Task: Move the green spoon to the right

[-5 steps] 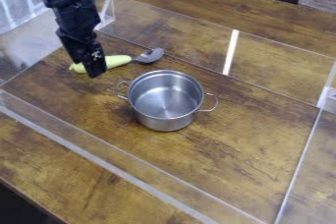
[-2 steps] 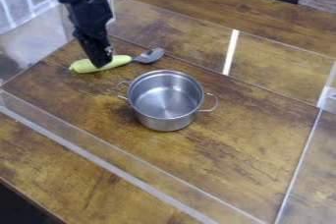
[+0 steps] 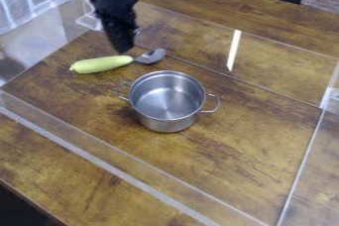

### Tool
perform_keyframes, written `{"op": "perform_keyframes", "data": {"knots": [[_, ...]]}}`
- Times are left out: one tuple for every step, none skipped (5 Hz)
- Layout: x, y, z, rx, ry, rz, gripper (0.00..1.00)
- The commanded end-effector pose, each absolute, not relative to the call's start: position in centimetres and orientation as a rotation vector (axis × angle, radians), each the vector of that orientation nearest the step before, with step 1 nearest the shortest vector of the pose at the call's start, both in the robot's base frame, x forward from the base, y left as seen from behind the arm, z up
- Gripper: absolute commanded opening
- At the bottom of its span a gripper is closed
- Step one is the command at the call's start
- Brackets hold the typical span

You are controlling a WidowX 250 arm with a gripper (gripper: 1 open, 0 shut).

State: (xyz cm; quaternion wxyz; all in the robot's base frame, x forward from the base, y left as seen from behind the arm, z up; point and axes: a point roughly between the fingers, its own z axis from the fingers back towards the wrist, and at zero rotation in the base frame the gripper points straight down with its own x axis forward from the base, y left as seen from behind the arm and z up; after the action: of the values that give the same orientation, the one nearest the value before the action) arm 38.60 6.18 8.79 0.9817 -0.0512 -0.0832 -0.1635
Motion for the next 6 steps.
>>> {"op": "perform_keyframes", "data": {"knots": [[39.7, 5.6, 9.7, -0.083, -0.245, -0.343, 1.0], [39.4, 6.8, 7.8, -0.094, -0.235, -0.358, 1.0], [39.2, 8.5, 6.3, -0.088, -0.231, -0.356, 1.0], [39.5, 8.9, 5.3, -0.084, -0.227, -0.374, 1.0], [39.7, 8.3, 4.7, -0.088, -0.223, -0.401, 0.0], [39.6, 7.5, 5.0, -0.081, -0.216, -0.341, 0.0]]}}
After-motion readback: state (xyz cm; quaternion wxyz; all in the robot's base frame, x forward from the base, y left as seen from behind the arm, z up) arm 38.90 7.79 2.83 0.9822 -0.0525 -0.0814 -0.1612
